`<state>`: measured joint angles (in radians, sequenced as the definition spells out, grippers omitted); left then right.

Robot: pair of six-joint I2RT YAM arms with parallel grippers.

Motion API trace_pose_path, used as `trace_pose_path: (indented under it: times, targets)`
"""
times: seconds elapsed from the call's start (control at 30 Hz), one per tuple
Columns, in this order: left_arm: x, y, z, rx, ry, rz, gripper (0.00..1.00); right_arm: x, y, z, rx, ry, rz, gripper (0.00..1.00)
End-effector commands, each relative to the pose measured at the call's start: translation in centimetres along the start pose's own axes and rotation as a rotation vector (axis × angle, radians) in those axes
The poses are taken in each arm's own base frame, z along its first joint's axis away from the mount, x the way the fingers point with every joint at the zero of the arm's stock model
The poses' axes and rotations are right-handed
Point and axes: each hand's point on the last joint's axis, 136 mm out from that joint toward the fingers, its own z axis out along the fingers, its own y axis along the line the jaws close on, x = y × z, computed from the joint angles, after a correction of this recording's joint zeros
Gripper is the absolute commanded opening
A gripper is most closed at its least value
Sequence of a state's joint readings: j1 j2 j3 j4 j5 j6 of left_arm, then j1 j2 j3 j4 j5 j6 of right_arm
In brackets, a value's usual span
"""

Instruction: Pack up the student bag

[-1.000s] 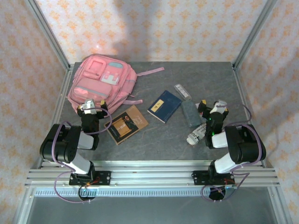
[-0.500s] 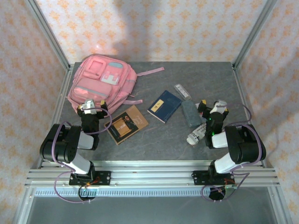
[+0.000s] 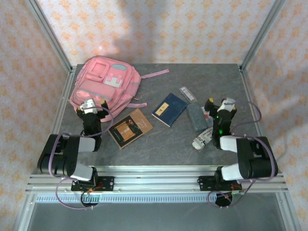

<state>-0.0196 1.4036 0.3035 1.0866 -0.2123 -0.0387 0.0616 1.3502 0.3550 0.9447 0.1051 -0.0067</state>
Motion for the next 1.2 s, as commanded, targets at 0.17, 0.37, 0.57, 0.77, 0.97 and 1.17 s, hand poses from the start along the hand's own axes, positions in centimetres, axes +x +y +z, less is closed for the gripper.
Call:
trace_pose_path:
  times: [0.17, 0.37, 0.57, 0.77, 0.97, 1.17]
  targets:
    - [-3.2, 2.5, -0.7, -0.004, 0.058, -0.646, 0.99, -5.9, 8.6, 1.1, -0.308, 0.203, 0.505, 1.00]
    - [1.5, -0.6, -0.2, 0.032, 0.412, -0.666, 0.60, -2.9, 20.5, 1.8, -0.660, 0.465, 0.452, 0.65]
    - [6.4, 0.4, -1.7, -0.056, 0.536, -0.692, 0.65, 1.8, 29.8, 2.8, -0.733, 0.648, 0.418, 0.71]
    - [8.9, 0.5, -1.2, -0.095, 0.615, -0.671, 0.58, 9.0, 38.5, 4.5, -0.754, 0.791, 0.441, 0.68]
    - [10.3, 0.1, -1.0, -0.095, 0.667, -0.666, 0.52, 14.7, 44.2, 6.8, -0.756, 0.903, 0.509, 0.68]
    - [11.3, -0.5, -1.0, -0.073, 0.709, -0.674, 0.50, 19.1, 47.8, 7.7, -0.765, 0.977, 0.554, 0.60]
